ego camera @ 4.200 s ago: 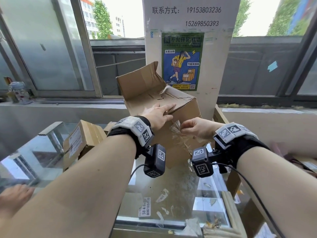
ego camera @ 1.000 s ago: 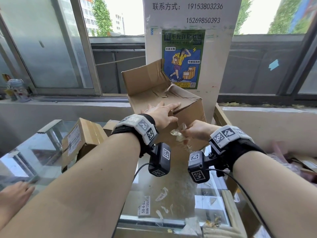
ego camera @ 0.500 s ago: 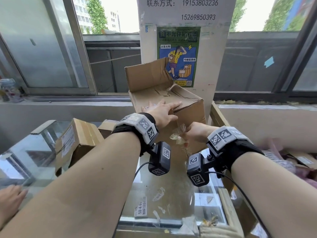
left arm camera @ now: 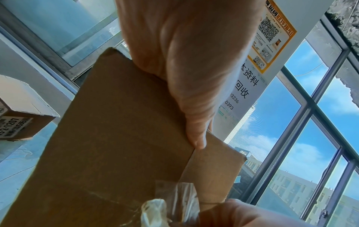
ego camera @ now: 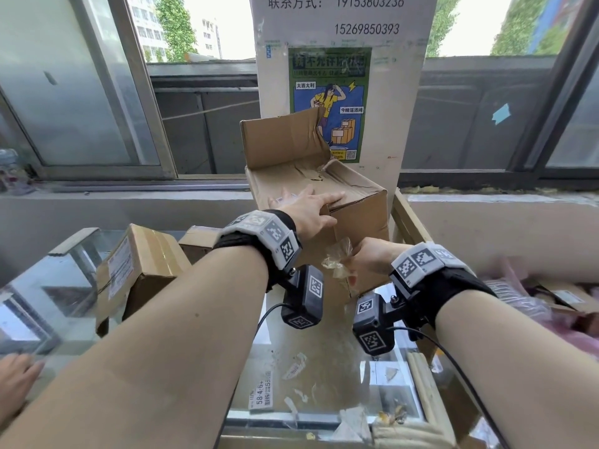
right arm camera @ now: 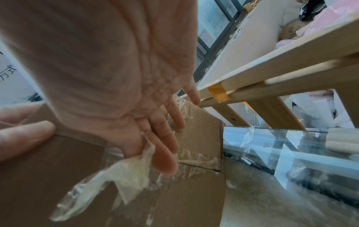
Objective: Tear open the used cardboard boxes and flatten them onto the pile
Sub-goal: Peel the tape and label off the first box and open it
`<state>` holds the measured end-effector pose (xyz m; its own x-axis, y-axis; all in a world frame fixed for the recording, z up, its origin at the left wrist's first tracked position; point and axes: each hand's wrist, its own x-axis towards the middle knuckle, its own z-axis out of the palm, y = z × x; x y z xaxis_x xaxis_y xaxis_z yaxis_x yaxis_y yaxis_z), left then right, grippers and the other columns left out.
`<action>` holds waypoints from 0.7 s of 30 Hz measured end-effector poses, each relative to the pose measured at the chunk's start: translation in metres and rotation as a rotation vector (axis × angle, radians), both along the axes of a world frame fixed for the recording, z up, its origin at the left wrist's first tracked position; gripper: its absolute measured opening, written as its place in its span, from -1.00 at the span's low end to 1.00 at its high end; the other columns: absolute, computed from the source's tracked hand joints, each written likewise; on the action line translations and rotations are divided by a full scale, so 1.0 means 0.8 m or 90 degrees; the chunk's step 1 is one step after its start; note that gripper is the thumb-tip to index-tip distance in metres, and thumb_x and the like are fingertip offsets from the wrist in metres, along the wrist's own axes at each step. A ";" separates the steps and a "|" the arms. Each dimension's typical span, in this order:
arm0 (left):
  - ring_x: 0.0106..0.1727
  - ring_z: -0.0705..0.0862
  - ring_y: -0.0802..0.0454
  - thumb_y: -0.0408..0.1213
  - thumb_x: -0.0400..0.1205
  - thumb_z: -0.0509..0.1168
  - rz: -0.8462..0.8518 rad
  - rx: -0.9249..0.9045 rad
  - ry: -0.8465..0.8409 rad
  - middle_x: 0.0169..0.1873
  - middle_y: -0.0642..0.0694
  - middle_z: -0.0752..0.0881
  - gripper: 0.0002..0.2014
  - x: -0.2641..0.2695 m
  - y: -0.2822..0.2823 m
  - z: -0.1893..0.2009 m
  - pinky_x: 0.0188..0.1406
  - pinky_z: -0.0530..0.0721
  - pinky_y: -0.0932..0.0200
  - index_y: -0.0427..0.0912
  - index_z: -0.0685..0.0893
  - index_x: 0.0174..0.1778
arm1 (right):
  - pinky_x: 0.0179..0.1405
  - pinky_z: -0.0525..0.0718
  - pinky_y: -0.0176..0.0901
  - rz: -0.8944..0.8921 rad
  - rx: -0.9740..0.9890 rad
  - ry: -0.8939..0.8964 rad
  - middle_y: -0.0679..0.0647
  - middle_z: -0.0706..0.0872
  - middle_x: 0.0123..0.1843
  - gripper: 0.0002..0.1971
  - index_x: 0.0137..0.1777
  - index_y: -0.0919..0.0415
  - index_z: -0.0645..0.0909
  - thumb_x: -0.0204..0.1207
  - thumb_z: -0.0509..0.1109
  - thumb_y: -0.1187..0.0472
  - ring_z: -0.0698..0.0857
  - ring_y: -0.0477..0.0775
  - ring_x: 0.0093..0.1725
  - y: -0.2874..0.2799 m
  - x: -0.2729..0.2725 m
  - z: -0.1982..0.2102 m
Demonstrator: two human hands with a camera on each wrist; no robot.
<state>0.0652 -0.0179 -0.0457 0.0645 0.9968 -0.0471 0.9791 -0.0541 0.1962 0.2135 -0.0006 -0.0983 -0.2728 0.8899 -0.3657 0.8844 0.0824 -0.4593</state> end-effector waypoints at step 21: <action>0.53 0.14 -0.12 0.06 0.67 0.20 0.013 0.074 -0.048 0.53 0.02 0.21 -0.49 -0.019 -0.010 -0.008 0.50 0.10 -0.34 0.49 0.21 0.52 | -0.05 0.58 -0.18 -0.020 -0.036 -0.047 0.08 0.81 -0.05 -0.63 -0.47 0.12 0.67 0.59 0.28 0.24 0.72 0.04 -0.04 -0.024 -0.013 0.006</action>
<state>0.0498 -0.0258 -0.0519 0.0433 0.9964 0.0726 0.9628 -0.0610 0.2631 0.2028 -0.0201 -0.0937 -0.2159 0.8745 -0.4343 0.9180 0.0302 -0.3954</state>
